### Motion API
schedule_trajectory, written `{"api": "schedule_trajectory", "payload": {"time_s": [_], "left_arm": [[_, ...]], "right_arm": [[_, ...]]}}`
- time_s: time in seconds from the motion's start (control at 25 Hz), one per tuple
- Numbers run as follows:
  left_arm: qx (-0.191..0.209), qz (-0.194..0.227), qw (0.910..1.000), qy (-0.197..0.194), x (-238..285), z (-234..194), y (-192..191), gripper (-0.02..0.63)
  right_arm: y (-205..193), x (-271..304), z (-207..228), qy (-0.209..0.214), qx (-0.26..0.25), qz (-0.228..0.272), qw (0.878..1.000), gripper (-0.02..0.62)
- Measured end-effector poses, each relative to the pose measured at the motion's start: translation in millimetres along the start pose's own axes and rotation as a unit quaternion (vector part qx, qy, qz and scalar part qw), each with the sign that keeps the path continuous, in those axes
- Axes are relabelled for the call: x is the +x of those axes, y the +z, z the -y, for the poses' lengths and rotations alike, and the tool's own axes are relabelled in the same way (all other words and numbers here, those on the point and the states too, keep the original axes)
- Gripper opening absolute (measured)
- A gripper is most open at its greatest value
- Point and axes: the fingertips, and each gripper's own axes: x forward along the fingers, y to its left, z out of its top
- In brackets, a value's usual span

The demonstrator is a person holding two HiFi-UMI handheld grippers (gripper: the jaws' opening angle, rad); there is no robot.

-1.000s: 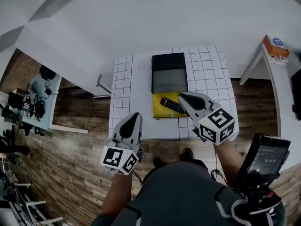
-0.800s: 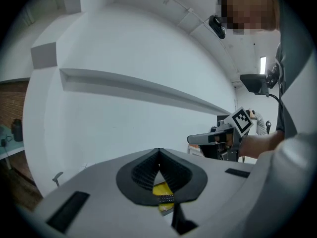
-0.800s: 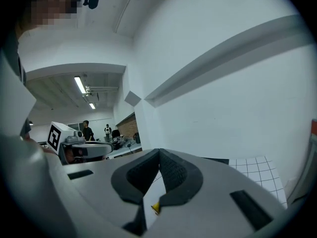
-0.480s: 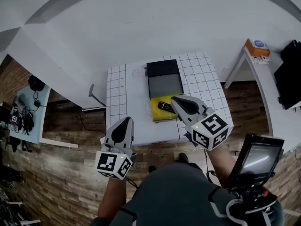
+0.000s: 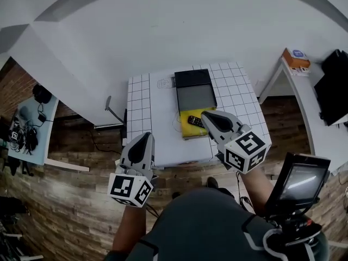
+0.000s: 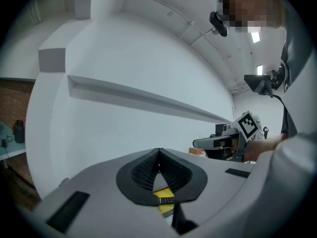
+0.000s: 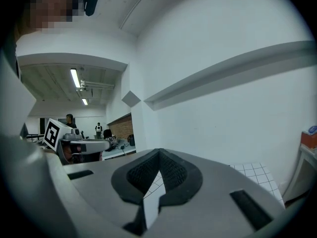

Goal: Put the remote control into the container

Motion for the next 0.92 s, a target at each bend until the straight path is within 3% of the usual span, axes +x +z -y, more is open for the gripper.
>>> {"api": "schedule_trajectory", "payload": {"time_s": [0.92], "left_arm": [[-0.009,0.012,0.9999,0.004,-2.3,8.1,4.5,0.009]], "right_arm": [[6.1,-9.1,-1.2,-0.003,0.004,0.012,1.000,0.014]]}}
